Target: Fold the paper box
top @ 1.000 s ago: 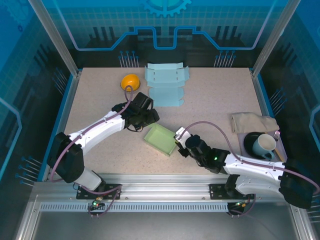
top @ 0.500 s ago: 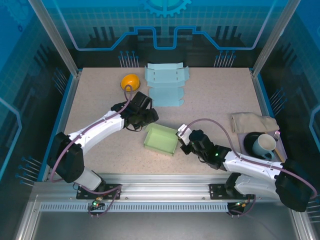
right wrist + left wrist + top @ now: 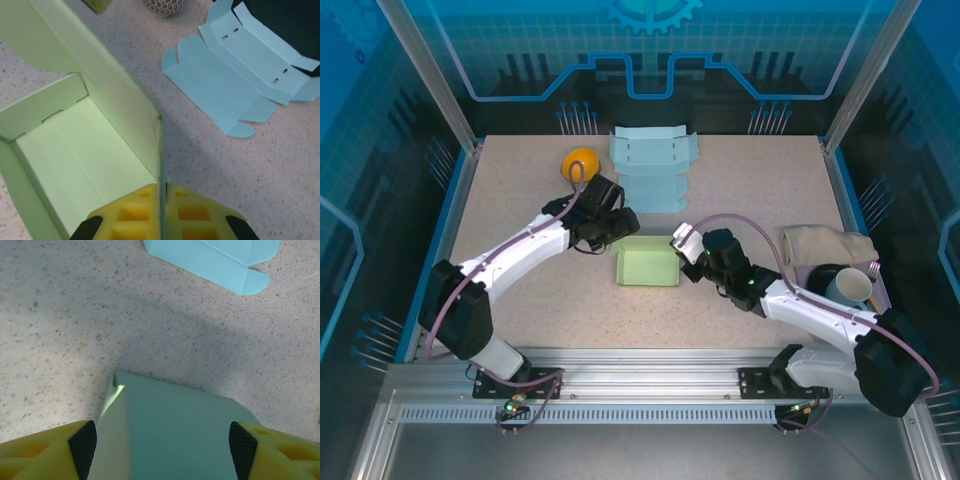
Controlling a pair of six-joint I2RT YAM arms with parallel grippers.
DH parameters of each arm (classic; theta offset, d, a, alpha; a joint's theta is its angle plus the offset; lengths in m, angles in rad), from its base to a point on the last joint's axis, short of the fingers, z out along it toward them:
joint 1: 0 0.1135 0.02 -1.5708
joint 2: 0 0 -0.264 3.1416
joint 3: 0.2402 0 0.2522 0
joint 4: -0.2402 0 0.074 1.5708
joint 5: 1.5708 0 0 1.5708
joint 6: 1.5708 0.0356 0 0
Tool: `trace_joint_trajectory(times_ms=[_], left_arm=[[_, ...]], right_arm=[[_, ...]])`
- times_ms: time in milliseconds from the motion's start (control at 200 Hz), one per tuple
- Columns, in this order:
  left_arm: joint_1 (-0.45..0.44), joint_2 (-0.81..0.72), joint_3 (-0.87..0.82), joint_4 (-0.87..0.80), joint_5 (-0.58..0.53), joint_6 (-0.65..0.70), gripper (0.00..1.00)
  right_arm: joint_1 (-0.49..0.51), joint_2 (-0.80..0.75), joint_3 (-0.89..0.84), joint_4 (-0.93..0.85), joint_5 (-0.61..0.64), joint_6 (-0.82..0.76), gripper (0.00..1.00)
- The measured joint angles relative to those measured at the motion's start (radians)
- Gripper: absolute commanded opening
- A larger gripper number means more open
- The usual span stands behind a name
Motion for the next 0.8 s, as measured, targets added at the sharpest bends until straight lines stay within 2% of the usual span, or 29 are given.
trace_joint_trajectory(times_ms=[170, 315, 650, 800], left_arm=[[0.003, 0.076, 0.047, 0.019, 0.011, -0.002, 0.74], [0.011, 0.089, 0.047, 0.043, 0.024, -0.02, 0.74], [0.022, 0.084, 0.045, 0.055, 0.039, -0.035, 0.74], [0.021, 0.053, -0.027, 0.111, 0.074, -0.094, 0.74]], right_arm=[[-0.015, 0.094, 0.087, -0.031, 0.006, 0.023, 0.0], [-0.018, 0.133, 0.145, -0.079, 0.035, 0.182, 0.0], [-0.018, 0.163, 0.157, -0.141, 0.053, 0.49, 0.0], [-0.016, 0.168, 0.158, -0.166, 0.056, 0.626, 0.0]])
